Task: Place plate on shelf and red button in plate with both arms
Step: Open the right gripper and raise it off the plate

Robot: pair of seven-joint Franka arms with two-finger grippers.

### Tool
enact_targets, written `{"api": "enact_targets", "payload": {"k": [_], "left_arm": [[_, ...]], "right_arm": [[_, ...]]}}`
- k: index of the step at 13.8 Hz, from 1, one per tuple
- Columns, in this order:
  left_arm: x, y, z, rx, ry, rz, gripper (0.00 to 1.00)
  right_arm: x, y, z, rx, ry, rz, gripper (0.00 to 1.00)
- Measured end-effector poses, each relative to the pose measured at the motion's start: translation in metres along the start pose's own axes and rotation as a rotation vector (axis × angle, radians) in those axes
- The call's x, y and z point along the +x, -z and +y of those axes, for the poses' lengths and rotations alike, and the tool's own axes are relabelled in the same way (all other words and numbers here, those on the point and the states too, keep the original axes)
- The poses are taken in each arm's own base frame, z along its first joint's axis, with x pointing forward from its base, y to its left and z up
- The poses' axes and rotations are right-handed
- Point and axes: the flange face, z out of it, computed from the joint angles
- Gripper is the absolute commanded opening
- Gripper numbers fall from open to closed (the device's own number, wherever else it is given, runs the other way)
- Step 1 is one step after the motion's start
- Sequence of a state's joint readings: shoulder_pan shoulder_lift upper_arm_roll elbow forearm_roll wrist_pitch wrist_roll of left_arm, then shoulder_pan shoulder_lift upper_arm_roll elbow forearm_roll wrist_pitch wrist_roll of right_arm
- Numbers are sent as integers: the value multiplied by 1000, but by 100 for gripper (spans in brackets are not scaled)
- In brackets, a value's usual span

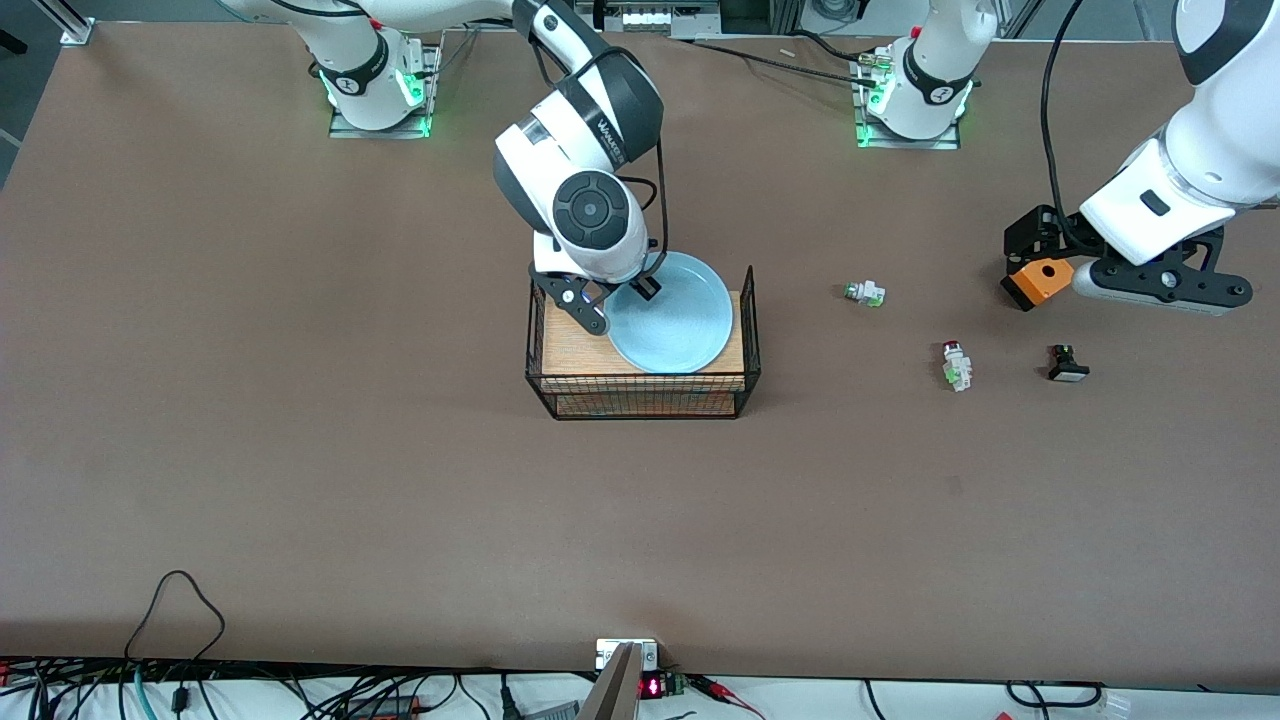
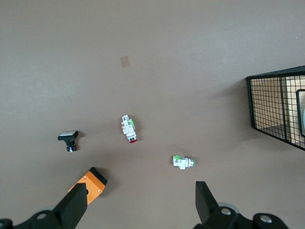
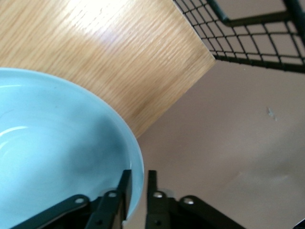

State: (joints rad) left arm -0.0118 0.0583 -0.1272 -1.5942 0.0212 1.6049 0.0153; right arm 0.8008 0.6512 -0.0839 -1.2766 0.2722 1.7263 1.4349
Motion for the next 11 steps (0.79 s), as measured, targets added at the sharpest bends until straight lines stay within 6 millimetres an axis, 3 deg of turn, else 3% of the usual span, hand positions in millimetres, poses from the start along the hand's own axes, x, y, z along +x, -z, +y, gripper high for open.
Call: {"api": "enact_targets", "payload": {"k": [3, 5, 6, 8, 11], "left_arm": [[0, 0, 0, 0, 0, 0, 100], [0, 0, 0, 0, 0, -1, 100], [0, -2, 0, 0, 0, -10, 100], [-4, -13, 2, -3, -4, -78, 100], [2, -45, 9, -8, -21, -182, 100]], "right_arm": [[4, 1, 0, 2, -7, 4, 69], [7, 5, 0, 10, -11, 7, 71], [9, 13, 0, 25, -13, 10, 76], [12, 44, 3, 77, -17, 16, 86], [17, 113, 23, 181, -23, 18, 86]]}}
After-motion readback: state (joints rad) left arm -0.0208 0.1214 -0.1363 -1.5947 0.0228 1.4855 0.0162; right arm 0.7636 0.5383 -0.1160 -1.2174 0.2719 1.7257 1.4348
